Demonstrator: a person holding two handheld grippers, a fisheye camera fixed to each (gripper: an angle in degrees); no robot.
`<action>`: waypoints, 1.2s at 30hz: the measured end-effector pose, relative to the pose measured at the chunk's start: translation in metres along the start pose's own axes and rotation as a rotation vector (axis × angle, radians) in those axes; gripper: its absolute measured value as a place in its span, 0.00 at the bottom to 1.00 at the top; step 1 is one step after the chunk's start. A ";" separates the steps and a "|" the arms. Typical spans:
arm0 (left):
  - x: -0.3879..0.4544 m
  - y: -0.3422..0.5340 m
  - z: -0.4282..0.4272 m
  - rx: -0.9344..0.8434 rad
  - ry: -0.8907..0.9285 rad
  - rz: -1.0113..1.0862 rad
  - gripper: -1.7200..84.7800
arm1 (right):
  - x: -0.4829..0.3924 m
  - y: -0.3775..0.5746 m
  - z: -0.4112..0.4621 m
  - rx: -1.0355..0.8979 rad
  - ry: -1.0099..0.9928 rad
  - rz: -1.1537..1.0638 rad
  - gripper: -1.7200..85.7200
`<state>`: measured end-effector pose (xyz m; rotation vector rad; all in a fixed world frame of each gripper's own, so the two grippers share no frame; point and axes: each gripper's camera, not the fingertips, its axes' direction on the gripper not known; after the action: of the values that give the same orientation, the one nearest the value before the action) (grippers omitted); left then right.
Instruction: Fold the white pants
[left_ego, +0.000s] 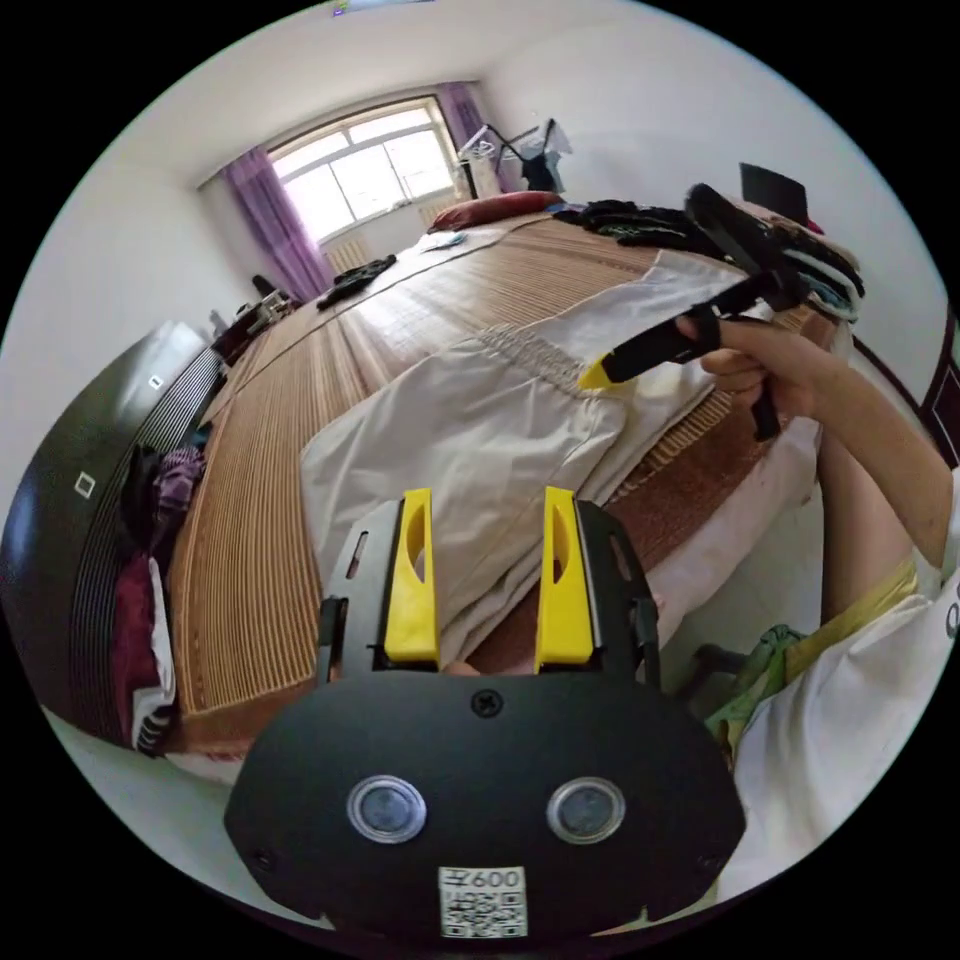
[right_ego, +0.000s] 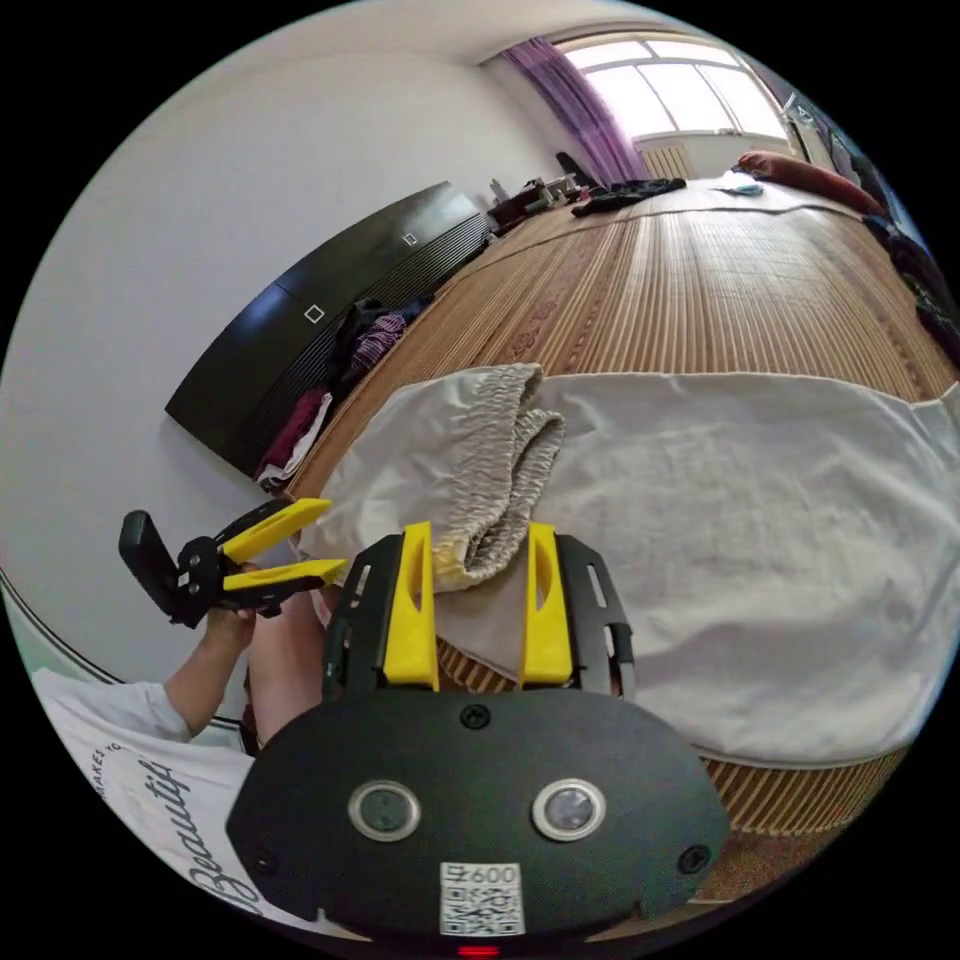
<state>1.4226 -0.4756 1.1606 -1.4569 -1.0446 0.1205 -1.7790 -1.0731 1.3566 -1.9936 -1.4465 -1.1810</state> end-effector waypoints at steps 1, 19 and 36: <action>-0.016 0.016 0.001 -0.003 -0.018 -0.036 0.19 | -0.004 -0.002 -0.001 0.014 0.021 -0.012 0.13; -0.200 0.164 -0.048 -0.188 -0.065 -0.322 0.16 | 0.003 0.048 0.029 0.081 -0.002 -0.041 0.08; -0.259 0.164 -0.117 -0.146 -0.183 -0.211 0.05 | -0.107 0.261 0.066 0.350 0.346 -0.417 0.05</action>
<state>1.4300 -0.6978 0.9189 -1.4756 -1.3740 0.0261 -1.5256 -1.1846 1.2710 -1.2226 -1.7802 -1.2518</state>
